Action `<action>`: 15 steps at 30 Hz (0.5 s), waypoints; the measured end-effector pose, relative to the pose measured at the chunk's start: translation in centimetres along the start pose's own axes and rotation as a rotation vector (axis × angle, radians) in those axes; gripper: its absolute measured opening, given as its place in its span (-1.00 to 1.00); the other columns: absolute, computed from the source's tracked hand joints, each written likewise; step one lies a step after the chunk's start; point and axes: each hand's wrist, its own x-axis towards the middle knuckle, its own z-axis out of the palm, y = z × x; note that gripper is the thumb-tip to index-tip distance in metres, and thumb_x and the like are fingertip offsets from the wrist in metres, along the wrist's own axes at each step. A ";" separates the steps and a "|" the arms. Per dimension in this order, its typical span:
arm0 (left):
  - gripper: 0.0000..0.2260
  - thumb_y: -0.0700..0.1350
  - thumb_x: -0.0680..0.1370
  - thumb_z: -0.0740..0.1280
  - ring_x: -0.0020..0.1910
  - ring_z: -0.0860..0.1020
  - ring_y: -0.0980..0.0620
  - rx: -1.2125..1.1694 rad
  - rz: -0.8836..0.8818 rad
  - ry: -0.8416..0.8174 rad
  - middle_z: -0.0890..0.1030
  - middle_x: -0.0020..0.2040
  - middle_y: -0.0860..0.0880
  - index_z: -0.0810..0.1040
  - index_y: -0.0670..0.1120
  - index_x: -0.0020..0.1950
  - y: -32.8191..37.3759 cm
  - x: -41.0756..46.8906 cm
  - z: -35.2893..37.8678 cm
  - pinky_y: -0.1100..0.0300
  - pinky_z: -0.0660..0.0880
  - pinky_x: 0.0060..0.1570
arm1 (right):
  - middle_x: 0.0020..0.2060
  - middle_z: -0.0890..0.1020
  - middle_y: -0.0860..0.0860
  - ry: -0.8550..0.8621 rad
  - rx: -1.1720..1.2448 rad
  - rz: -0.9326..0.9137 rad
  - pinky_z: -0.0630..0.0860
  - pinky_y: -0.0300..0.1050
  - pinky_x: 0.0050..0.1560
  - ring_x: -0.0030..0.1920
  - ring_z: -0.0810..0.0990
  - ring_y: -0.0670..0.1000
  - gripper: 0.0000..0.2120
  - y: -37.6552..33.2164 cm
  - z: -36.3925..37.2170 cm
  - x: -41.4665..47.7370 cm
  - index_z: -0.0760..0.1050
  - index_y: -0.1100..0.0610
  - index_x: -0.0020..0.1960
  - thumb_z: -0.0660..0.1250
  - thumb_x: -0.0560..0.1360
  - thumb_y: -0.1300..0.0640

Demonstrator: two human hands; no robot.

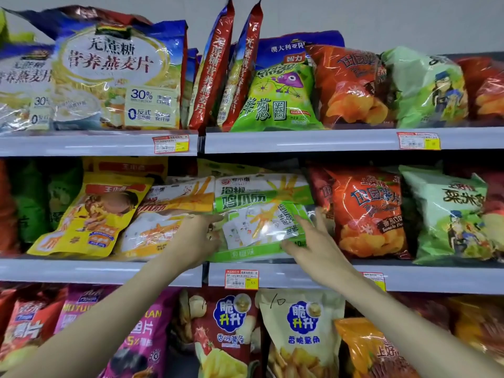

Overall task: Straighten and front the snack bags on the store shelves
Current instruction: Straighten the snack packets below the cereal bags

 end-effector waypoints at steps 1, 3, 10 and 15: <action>-0.50 -0.21 0.59 0.44 0.09 0.69 -0.12 0.000 0.018 -0.001 0.65 0.36 -0.14 0.51 -0.07 0.54 -0.1 -0.1 -0.1 0.09 0.59 0.06 | 0.65 -0.35 -0.13 -0.016 -0.010 -0.007 0.01 0.11 0.63 0.69 -0.15 0.05 -0.23 -0.3 0.3 -0.2 -0.01 -0.13 0.70 0.32 0.64 -0.17; -0.58 -0.15 0.64 0.39 0.03 0.69 -0.16 -0.012 0.035 -0.015 0.66 0.34 -0.14 0.54 -0.05 0.52 -0.4 -0.2 -0.3 0.08 0.58 0.01 | 0.66 -0.31 -0.16 -0.034 -0.027 -0.027 0.05 0.07 0.61 0.69 -0.15 -0.01 -0.25 -1.1 1.0 -0.6 0.00 -0.15 0.70 0.30 0.64 -0.19; -0.62 -0.02 0.66 0.38 0.39 0.55 -0.07 -0.002 0.095 -0.013 0.62 0.41 0.00 0.56 0.03 0.49 -3.3 -2.4 -2.0 0.05 0.52 0.25 | 0.68 -0.19 -0.16 -0.122 -0.219 -0.123 -0.05 -0.01 0.64 0.67 -0.20 -0.09 -0.28 -5.4 4.9 -1.2 -0.03 -0.10 0.71 0.20 0.67 -0.24; -0.56 0.07 0.64 0.38 0.44 0.49 -0.05 0.092 0.048 -0.009 0.58 0.44 0.02 0.49 0.07 0.52 -9.3 -4.9 -5.4 -0.04 0.54 0.27 | 0.69 -0.05 -0.12 -0.113 -0.301 -0.214 -0.04 -0.09 0.61 0.67 -0.12 -0.08 -0.29 -11.3 10.0 0.0 -0.01 -0.01 0.71 0.16 0.69 -0.23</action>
